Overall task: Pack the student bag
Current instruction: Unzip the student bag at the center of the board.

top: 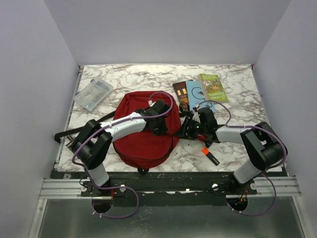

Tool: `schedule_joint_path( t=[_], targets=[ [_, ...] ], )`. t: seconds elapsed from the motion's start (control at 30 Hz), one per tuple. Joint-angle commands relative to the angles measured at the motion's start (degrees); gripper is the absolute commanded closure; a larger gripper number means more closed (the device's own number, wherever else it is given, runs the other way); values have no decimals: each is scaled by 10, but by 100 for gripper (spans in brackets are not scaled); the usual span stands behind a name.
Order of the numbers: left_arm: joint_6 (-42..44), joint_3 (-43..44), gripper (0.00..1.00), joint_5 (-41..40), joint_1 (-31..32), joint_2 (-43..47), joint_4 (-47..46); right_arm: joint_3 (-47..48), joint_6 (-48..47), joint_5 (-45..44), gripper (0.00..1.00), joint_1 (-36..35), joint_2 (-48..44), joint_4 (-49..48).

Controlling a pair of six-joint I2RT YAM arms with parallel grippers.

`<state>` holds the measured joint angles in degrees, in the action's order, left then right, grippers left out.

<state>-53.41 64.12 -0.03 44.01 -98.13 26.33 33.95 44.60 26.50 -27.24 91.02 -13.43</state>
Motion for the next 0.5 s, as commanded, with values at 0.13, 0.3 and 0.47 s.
schedule_joint_path(
  t=[0.13, 0.3, 0.47],
  targets=[
    [33, -11, 100, -3, 0, 51, 33, -4, 49, -23, 96, 1, 36, -82],
    [53, -3, 100, 20, -28, 71, 66, 0, 50, -92, 99, 1, 28, -53],
    [87, -26, 100, 62, -93, 112, 72, 4, 47, -132, 99, 1, 25, -25]
  ],
)
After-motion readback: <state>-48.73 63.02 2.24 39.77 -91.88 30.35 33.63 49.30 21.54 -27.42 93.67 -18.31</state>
